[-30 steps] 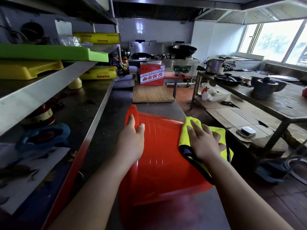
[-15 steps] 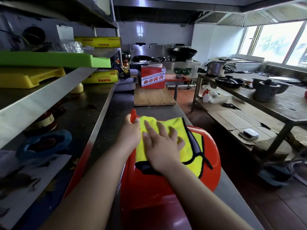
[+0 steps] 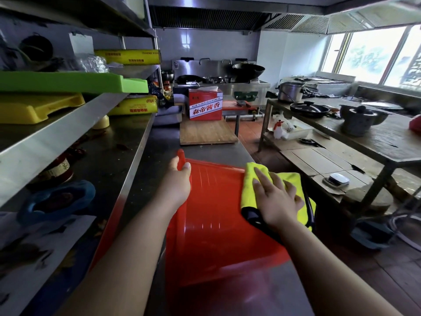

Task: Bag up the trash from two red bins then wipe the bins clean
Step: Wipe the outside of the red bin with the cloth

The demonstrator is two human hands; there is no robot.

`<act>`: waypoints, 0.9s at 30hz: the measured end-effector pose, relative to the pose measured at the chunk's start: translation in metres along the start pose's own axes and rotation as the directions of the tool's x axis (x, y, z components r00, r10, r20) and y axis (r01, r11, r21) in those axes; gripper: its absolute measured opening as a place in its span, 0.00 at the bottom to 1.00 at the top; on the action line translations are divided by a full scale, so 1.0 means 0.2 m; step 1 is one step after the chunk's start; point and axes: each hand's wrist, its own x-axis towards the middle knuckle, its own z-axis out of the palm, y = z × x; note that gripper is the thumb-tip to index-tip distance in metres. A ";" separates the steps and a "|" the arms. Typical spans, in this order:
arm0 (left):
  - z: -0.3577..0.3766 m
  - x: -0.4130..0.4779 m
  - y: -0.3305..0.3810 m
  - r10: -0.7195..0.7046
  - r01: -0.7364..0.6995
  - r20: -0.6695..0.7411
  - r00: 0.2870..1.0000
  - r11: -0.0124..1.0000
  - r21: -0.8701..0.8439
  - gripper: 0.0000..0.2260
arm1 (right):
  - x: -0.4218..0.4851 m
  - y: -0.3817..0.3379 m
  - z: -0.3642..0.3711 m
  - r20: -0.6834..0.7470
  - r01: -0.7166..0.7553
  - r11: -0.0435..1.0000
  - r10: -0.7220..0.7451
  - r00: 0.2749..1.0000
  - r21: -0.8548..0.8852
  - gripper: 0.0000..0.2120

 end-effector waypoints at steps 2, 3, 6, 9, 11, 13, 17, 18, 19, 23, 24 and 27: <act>0.01 -0.01 0.02 0.004 -0.004 -0.022 1.000 1.000 0.017 0.21 | -0.02 -0.02 0.00 0.002 -0.026 1.000 0.026 1.000 0.001 0.20; 0.01 -0.01 0.02 0.006 -0.005 -0.029 1.000 1.000 0.028 0.21 | -0.04 -0.06 0.01 0.003 -0.017 1.000 0.017 1.000 -0.002 0.21; 0.00 -0.01 0.04 0.007 -0.004 -0.033 0.999 0.997 0.079 0.21 | -0.16 -0.21 0.06 0.027 0.142 0.989 -0.142 0.990 -0.026 0.22; 0.00 -0.01 0.05 -0.007 0.020 -0.070 0.998 0.982 0.186 0.22 | -0.29 -0.34 0.13 0.060 0.301 0.953 -0.299 0.952 -0.025 0.22; 0.00 -0.03 0.03 0.043 -0.011 -0.099 0.994 0.955 0.298 0.21 | -0.29 -0.33 0.15 0.037 0.330 0.944 -0.329 0.943 -0.022 0.21; -0.01 -0.07 0.01 0.147 -0.081 -0.125 0.981 0.901 0.425 0.21 | -0.25 -0.28 0.14 0.021 0.341 0.939 -0.341 0.940 -0.044 0.22; -0.02 -0.14 -0.08 0.472 -0.255 -0.151 0.868 0.687 0.680 0.20 | -0.15 -0.19 0.12 0.026 0.275 0.959 -0.274 0.961 -0.063 0.21; -0.02 -0.15 -0.12 0.533 -0.283 -0.140 0.835 0.633 0.721 0.19 | -0.12 -0.18 0.11 0.022 0.246 0.968 -0.246 0.969 -0.054 0.21; -0.02 -0.16 -0.17 0.579 -0.301 -0.136 0.804 0.592 0.748 0.18 | -0.09 -0.16 0.11 0.017 0.220 0.974 -0.220 0.975 -0.048 0.21; 0.02 -0.20 -0.35 0.720 -0.301 -0.163 0.674 0.469 0.830 0.15 | -0.01 -0.11 0.09 0.007 0.150 0.988 -0.150 0.989 -0.033 0.21; 0.03 -0.20 -0.38 0.738 -0.284 -0.171 0.653 0.447 0.848 0.15 | 0.00 -0.10 0.09 0.007 0.142 0.989 -0.142 0.990 -0.027 0.21; 0.06 -0.18 -0.41 0.776 -0.202 -0.222 0.590 0.408 0.890 0.14 | 0.01 -0.11 0.10 -0.003 0.142 0.989 -0.142 0.990 -0.030 0.21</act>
